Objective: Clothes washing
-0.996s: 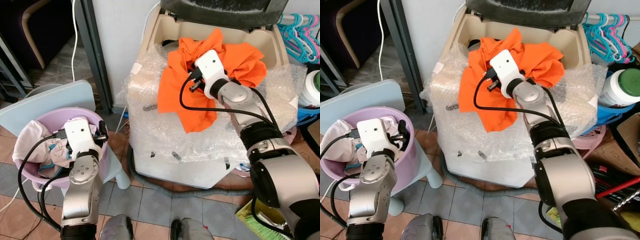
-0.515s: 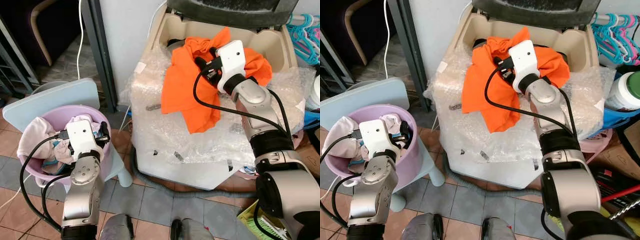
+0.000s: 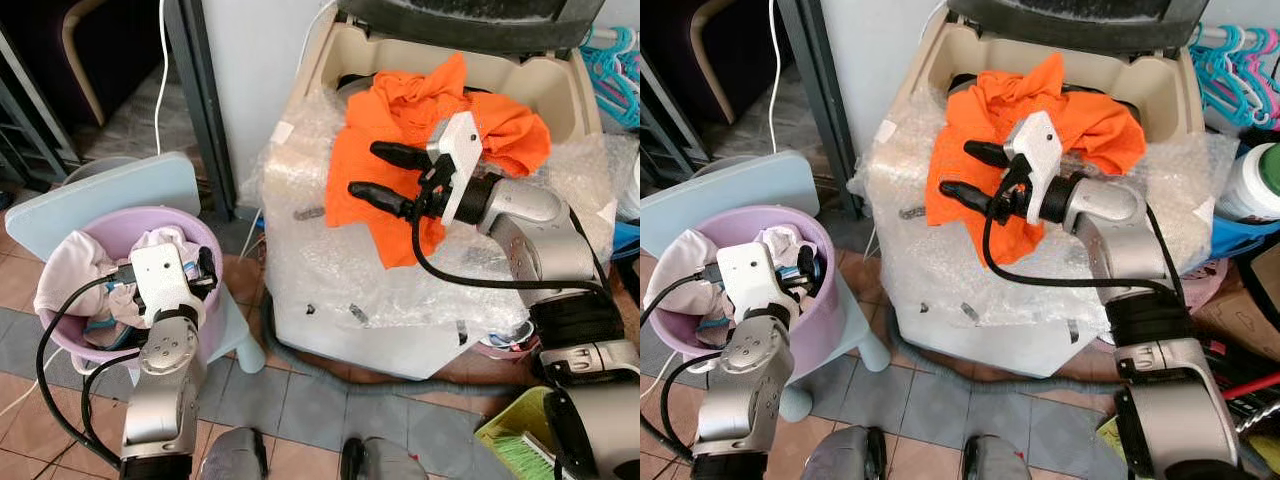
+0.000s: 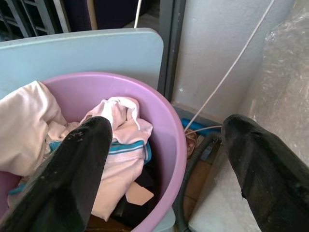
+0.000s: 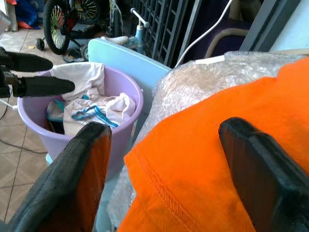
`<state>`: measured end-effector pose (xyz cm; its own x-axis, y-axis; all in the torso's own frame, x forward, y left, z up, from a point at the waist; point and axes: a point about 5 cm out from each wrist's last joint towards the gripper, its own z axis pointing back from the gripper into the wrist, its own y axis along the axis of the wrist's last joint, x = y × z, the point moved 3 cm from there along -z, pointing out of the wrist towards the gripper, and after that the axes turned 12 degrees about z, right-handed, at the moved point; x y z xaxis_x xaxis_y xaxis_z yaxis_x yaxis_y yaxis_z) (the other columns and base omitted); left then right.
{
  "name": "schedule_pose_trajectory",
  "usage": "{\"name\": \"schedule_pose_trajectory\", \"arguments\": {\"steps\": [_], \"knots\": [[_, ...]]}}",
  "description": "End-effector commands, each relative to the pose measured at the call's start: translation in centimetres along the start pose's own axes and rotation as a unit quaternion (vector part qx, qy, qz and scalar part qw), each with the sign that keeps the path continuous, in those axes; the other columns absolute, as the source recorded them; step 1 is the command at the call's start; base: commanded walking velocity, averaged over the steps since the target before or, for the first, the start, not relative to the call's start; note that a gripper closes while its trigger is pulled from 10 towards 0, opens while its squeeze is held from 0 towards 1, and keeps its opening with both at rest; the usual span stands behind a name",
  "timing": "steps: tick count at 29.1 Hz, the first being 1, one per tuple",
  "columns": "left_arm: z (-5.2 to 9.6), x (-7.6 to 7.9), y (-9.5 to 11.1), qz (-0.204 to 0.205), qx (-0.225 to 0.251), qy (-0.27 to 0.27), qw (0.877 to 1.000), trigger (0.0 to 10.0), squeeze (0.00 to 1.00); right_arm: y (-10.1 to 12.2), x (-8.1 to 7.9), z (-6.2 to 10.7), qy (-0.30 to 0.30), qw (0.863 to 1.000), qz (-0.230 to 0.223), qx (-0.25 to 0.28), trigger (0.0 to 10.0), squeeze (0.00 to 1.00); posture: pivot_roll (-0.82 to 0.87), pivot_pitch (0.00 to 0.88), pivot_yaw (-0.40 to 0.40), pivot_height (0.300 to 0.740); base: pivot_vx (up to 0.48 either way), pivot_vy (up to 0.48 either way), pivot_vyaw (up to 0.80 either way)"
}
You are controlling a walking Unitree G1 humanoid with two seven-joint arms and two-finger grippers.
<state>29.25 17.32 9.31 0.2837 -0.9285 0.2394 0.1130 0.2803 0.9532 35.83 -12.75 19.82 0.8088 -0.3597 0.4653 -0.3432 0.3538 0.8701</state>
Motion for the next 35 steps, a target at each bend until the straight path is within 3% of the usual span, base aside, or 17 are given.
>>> {"name": "schedule_pose_trajectory", "arguments": {"steps": [1,5,6,7,9,12,15,17,18,19,20,21,22,26,31,33,35], "knots": [[0.2,0.2,0.1,-0.002,-0.002,-0.006,1.0,10.0,0.0,-2.5,0.8,0.5,-0.02,0.996,0.03,-0.078,10.0,1.0,0.01,0.116,-0.043,0.74,0.0,0.0,0.0],[0.1,0.1,0.1,-0.002,-0.002,-0.003,1.0,10.0,0.0,-3.1,2.8,0.8,-0.097,0.989,0.025,-0.109,10.0,1.0,0.01,0.117,-0.042,0.74,0.0,0.0,0.0],[0.2,0.0,0.1,-0.003,-0.002,-0.002,1.0,10.0,0.0,-3.1,5.1,1.5,-0.183,0.973,0.035,-0.134,10.0,1.0,0.02,0.116,-0.041,0.74,0.0,0.0,0.0],[0.2,0.0,0.1,-0.003,-0.002,-0.002,1.0,10.0,0.0,-3.1,5.1,1.5,-0.183,0.973,0.035,-0.134,10.0,1.0,0.02,0.116,-0.041,0.74,0.0,0.0,0.0],[0.2,0.0,0.1,-0.004,-0.002,-0.003,1.0,10.0,0.0,-2.5,7.9,2.9,-0.292,0.943,0.053,-0.148,10.0,1.0,0.02,0.115,-0.039,0.74,0.0,0.0,0.0],[0.1,0.0,0.2,-0.005,-0.001,-0.003,1.0,10.0,0.0,0.7,12.4,6.4,-0.472,0.877,0.033,-0.08,10.0,1.0,0.02,0.113,-0.037,0.74,0.0,0.0,0.0],[0.1,0.1,0.2,-0.005,-0.002,-0.004,1.0,10.0,0.0,3.1,13.4,7.1,-0.509,0.859,0.056,-0.024,10.0,1.0,0.01,0.109,-0.034,0.74,0.0,0.0,0.0],[0.1,0.2,0.1,-0.005,-0.002,-0.005,1.0,10.0,0.0,3.8,13.1,6.7,-0.498,0.866,0.056,0.0,10.0,1.0,0.01,0.109,-0.034,0.74,0.0,0.0,0.0],[0.1,0.2,0.1,-0.005,-0.003,-0.006,1.0,10.0,0.0,4.2,12.8,6.1,-0.485,0.873,0.054,0.015,10.0,0.86,0.01,0.11,-0.034,0.74,0.0,0.0,0.0],[0.1,0.3,0.1,-0.005,-0.002,-0.007,1.0,10.0,0.0,4.4,12.5,5.7,-0.475,0.878,0.056,0.022,10.0,0.48,0.01,0.109,-0.034,0.74,0.0,0.0,0.0],[0.0,0.3,0.1,-0.005,-0.002,-0.007,1.0,10.0,0.0,4.6,12.1,5.3,-0.466,0.882,0.06,0.027,10.0,0.35,0.01,0.109,-0.034,0.74,0.0,0.0,0.0],[0.0,0.3,0.1,-0.004,-0.002,-0.007,1.0,10.0,0.0,4.7,11.9,5.0,-0.461,0.885,0.064,0.03,10.0,0.35,0.01,0.109,-0.034,0.74,0.0,0.0,0.0],[0.0,0.3,0.1,-0.004,-0.002,-0.007,1.0,10.0,0.0,4.4,11.3,4.4,-0.453,0.889,0.066,0.025,10.0,0.0,0.0,0.103,-0.03,0.74,0.0,0.0,0.0],[-0.1,0.3,0.2,-0.003,0.0,-0.009,1.0,10.0,0.0,1.1,8.5,2.8,-0.445,0.895,0.034,-0.015,10.0,0.0,0.0,0.096,-0.02,0.74,0.0,0.0,0.0],[-0.3,1.1,0.8,-0.027,0.019,-0.036,0.999,10.0,0.0,0.9,4.2,1.1,-0.415,0.91,0.025,0.012,10.0,0.0,-0.01,0.098,-0.028,0.74,0.0,0.0,0.0],[-0.2,1.2,1.0,-0.028,0.025,-0.038,0.999,10.0,0.0,1.2,3.3,1.0,-0.412,0.91,0.027,0.021,10.0,0.0,0.0,0.093,-0.033,0.74,0.0,0.0,0.0],[0.1,1.6,1.3,-0.025,0.034,-0.039,0.998,10.0,0.0,0.6,1.0,1.2,-0.446,0.895,-0.003,0.02,10.0,0.0,0.0,0.095,-0.033,0.74,0.0,0.0,0.0]]}}
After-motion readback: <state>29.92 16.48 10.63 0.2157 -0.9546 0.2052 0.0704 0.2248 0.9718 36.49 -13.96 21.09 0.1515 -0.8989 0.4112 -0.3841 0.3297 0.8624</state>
